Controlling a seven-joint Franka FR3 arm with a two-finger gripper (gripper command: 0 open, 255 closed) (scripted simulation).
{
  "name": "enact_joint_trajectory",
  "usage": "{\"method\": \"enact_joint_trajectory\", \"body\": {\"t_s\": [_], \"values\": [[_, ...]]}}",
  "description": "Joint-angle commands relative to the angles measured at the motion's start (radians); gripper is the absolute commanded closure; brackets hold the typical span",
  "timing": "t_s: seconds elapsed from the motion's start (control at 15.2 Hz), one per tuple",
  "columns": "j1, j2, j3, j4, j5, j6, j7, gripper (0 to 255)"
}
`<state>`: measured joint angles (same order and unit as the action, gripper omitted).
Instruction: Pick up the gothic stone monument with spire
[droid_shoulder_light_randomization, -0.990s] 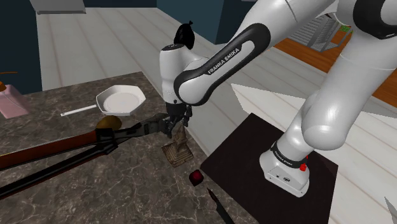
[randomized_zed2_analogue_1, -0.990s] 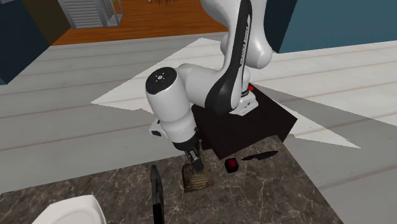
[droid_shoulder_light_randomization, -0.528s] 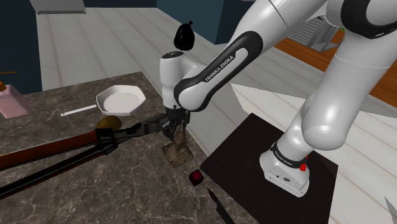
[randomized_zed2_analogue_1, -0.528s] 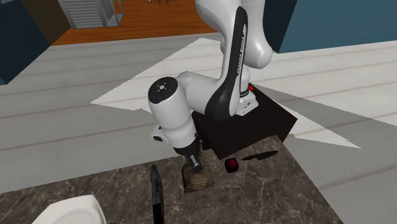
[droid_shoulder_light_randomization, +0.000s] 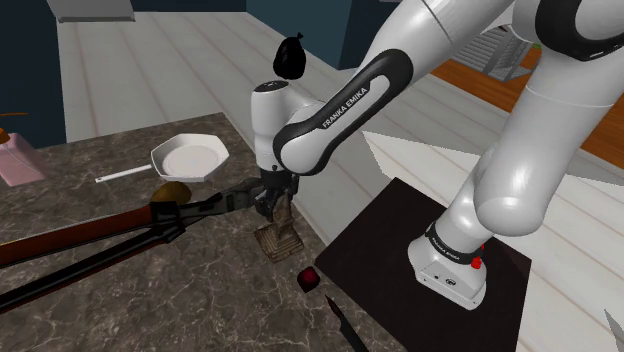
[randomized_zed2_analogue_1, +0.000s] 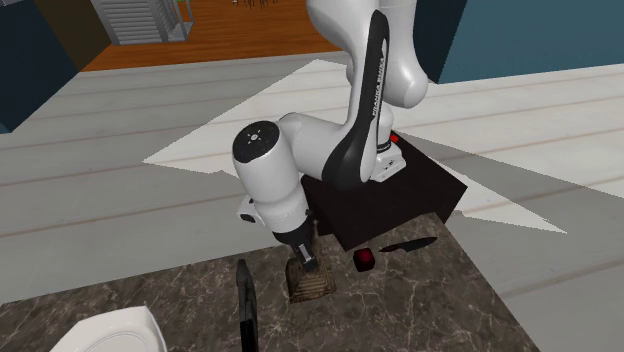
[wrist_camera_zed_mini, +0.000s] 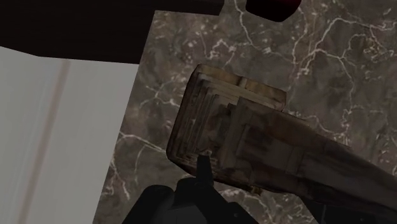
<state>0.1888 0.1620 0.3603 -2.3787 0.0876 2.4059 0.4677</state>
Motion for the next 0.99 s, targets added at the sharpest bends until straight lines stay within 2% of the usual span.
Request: {"method": "enact_joint_trajectory", "body": {"t_s": [0.0,0.92], "values": [[-0.001,-0.012,0.002,0.0,0.005,-0.014,-0.003,255],[-0.01,-0.164,0.007,0.046,0.056,-0.206,-0.027,255]]}}
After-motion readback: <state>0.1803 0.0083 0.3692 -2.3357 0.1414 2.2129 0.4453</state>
